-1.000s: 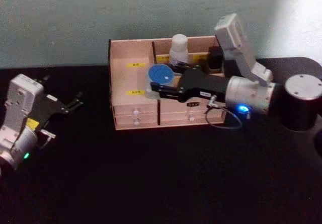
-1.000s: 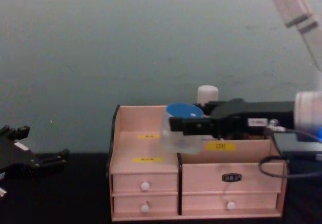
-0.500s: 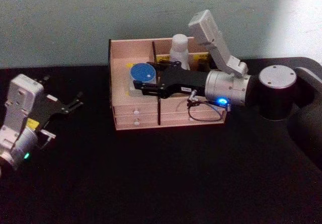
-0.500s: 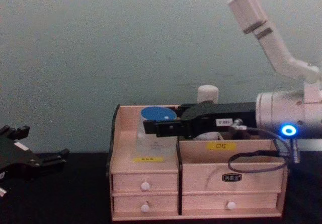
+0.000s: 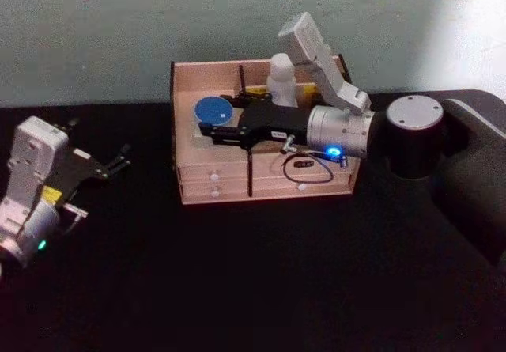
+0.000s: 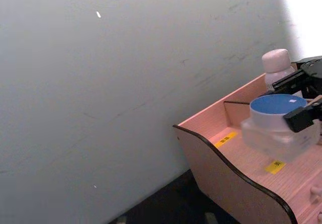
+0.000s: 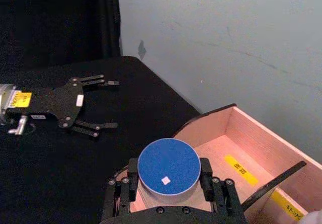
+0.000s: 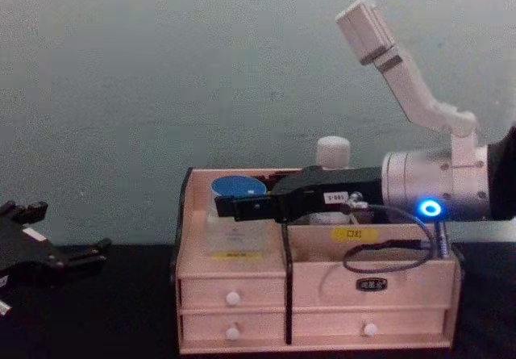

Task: Pick up the facial cleanser and watermelon frost from the table and place them into the tiered storage box.

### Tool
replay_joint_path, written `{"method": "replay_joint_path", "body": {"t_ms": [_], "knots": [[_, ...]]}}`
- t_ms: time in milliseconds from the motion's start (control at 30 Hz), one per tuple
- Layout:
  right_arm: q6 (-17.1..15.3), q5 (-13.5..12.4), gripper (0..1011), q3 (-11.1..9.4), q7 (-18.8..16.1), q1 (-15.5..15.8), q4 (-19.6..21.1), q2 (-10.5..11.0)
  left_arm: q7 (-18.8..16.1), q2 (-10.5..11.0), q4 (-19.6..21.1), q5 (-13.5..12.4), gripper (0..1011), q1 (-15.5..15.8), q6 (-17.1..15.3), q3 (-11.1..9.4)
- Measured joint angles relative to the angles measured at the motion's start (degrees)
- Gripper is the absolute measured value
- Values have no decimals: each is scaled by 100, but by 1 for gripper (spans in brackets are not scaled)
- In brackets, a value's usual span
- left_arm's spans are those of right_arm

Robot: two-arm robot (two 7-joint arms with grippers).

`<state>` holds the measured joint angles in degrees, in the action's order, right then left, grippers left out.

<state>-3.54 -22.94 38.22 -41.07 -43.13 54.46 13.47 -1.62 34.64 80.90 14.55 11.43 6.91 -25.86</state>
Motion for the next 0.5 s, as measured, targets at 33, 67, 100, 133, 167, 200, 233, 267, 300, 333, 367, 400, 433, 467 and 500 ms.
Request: {"method": "replay_joint_path", "body": {"t_ms": [33,67,100,133,167,200,233,267,300,333,367,400,433,467,500], "knots": [[16,11,724,-4,-5,-32,-85,-40,0,0,0,0,1001,0,0,0],[27,25,726,-7,-12,-63,-162,-76,0,0,0,0,1001,0,0,0],[27,25,726,-7,-12,-63,-162,-76,0,0,0,0,1001,0,0,0],[39,39,724,-14,-19,-91,-228,-103,0,0,0,0,1001,0,0,0],[43,45,724,-19,-23,-104,-266,-121,0,0,0,0,1001,0,0,0],[47,52,724,-21,-28,-115,-295,-134,0,0,0,0,1001,0,0,0],[51,61,726,-27,-36,-135,-345,-160,0,0,0,0,1001,0,0,0],[51,65,726,-32,-42,-146,-374,-173,0,0,0,0,1001,0,0,0],[51,70,724,-43,-51,-164,-421,-196,0,0,0,0,1001,0,0,0],[51,71,724,-48,-57,-174,-447,-208,0,0,0,0,1001,0,0,0],[50,71,724,-54,-65,-182,-473,-220,0,0,0,0,1001,0,0,0],[45,71,724,-60,-74,-187,-492,-229,0,0,0,0,1001,0,0,0],[30,70,726,-71,-89,-198,-522,-243,0,0,0,0,1001,0,0,0],[20,70,726,-76,-94,-200,-532,-249,0,0,0,0,1001,0,0,0],[2,67,724,-88,-106,-207,-561,-261,0,0,0,0,1001,0,0,0]]}}
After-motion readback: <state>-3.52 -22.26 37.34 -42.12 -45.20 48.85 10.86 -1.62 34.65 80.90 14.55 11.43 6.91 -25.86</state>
